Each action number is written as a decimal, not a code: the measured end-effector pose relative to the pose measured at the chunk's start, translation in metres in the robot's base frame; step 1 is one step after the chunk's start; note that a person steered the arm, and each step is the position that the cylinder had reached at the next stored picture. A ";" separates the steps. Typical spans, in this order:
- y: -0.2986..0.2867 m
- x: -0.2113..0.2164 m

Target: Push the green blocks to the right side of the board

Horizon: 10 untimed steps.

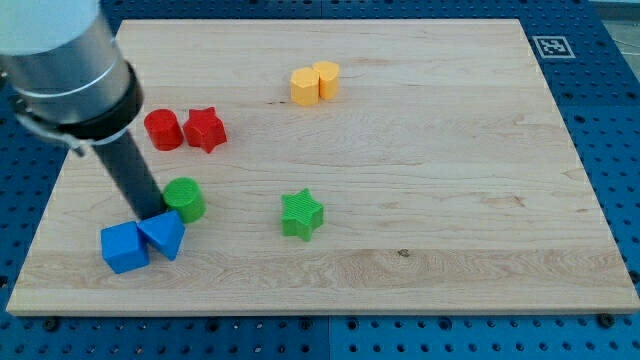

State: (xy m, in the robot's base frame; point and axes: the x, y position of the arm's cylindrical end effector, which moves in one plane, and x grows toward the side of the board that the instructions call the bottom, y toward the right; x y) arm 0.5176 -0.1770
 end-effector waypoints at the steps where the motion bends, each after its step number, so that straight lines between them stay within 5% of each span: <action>1: 0.023 -0.013; 4: 0.065 -0.022; 9: 0.098 0.026; 10: 0.098 0.005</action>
State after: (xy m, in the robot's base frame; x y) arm 0.5231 -0.0792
